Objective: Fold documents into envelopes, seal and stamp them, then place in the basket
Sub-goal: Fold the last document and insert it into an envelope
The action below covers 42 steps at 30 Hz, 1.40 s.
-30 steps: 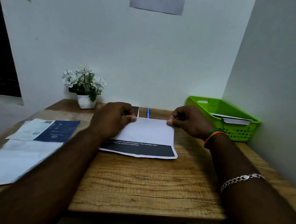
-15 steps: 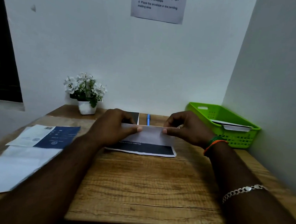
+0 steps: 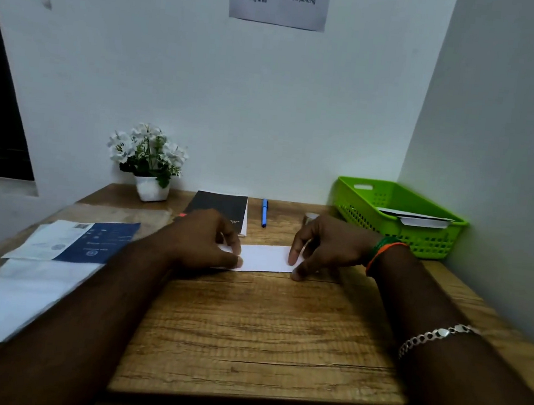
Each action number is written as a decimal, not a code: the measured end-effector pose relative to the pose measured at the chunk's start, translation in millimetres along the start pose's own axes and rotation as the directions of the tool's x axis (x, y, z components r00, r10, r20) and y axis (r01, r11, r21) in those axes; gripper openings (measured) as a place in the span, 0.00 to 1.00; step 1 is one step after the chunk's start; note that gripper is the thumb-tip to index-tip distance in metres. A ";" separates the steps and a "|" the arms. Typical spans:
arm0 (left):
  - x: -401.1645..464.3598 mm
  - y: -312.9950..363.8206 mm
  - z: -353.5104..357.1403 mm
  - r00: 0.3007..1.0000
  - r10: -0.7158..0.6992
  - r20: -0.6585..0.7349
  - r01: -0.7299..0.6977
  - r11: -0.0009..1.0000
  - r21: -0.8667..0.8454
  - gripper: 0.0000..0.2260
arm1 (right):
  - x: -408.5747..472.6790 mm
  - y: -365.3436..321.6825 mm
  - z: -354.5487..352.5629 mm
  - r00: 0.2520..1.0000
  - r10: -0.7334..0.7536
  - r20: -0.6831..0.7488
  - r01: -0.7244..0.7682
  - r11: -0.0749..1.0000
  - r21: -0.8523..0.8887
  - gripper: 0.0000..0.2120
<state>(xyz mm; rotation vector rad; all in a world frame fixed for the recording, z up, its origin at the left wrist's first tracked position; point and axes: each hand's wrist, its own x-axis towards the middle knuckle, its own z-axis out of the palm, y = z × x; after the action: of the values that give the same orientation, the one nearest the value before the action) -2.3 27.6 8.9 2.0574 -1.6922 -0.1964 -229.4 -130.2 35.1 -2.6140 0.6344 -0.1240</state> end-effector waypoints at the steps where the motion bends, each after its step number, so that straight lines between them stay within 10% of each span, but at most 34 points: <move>1: 0.9 -1.4 1.1 1.000 -0.004 -0.004 0.004 1.000 -0.005 0.07 | 0.8 -0.2 0.4 1.000 0.002 -0.009 -0.002 1.000 0.004 0.10; 6: 5.0 -3.6 9.6 1.000 -0.003 -0.005 0.003 1.000 -0.029 0.11 | 13.2 -8.1 16.0 0.960 -0.048 -0.277 0.062 0.997 0.041 0.12; 16: 9.4 5.3 17.7 0.998 0.017 -0.055 -0.024 0.990 -0.142 0.28 | 34.4 -13.8 40.1 0.962 -0.031 -0.273 0.031 1.000 -0.006 0.07; 24: 12.5 32.2 17.9 0.856 0.198 -0.478 -0.220 0.975 0.009 0.07 | 20.3 -24.4 16.3 0.839 -0.214 -0.501 0.274 0.960 0.049 0.11; 38: 1.9 -24.1 -15.8 0.914 -0.041 -0.404 0.016 0.998 -0.066 0.06 | 2.4 11.4 -11.0 0.887 -0.111 -0.448 0.199 0.968 0.153 0.05; 42: 3.2 -9.0 -9.8 0.880 0.018 -0.475 -0.137 0.966 -0.218 0.06 | 5.9 4.1 -6.8 0.894 -0.109 -0.434 0.213 0.957 0.198 0.05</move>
<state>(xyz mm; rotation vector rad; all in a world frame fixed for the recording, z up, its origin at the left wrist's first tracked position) 10.3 28.2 14.2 1.6775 -1.3668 0.1125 -227.1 -138.8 39.3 -2.4075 0.4970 -0.7861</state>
